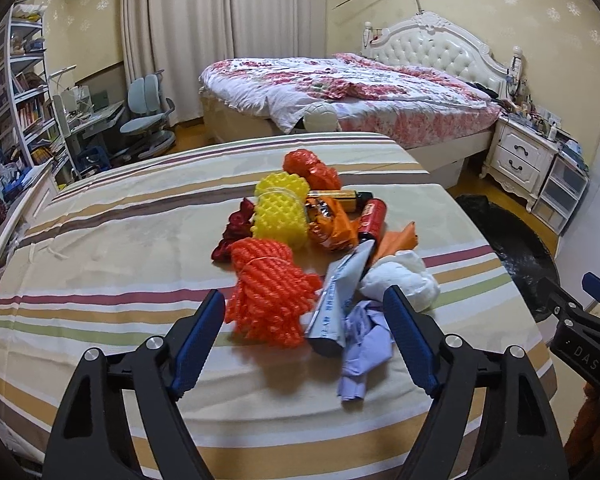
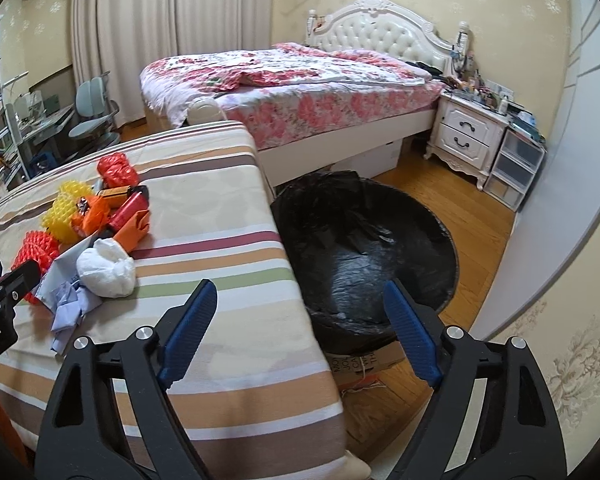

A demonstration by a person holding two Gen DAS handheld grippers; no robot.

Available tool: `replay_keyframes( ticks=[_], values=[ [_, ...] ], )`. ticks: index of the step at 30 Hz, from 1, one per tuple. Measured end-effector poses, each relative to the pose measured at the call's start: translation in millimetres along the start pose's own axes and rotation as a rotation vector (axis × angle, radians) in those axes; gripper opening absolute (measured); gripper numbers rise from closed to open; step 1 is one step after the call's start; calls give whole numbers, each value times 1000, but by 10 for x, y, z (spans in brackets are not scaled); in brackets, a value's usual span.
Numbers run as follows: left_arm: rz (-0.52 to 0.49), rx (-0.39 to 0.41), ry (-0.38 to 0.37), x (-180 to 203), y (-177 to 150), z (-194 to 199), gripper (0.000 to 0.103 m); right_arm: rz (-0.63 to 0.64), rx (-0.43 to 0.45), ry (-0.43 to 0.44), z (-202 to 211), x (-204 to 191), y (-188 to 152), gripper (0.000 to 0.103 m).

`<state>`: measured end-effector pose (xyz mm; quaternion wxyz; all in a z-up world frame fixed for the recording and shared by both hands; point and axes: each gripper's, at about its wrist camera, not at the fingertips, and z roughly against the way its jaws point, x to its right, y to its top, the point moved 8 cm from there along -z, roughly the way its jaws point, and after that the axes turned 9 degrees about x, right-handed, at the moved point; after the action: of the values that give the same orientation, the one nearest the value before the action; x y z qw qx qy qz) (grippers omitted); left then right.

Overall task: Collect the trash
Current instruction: 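Move the left gripper onto the orange foam net and close it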

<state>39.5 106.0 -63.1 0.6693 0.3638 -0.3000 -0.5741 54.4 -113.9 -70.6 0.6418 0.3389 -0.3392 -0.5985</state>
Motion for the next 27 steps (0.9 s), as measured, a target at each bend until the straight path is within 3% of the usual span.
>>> replay_keyframes(
  ticks=[12,21,27],
  values=[
    [47,-58,18,-374,-3,-205,79,53,-12,47,-133,-423,93,79],
    [63,-107,-59,-360,-59,-322,78,78,-35,66,-212,-593,86,79],
    [62,-117,-113,-297,-75,-342,60,84,-46,75,-235,-649,49,79]
  ],
)
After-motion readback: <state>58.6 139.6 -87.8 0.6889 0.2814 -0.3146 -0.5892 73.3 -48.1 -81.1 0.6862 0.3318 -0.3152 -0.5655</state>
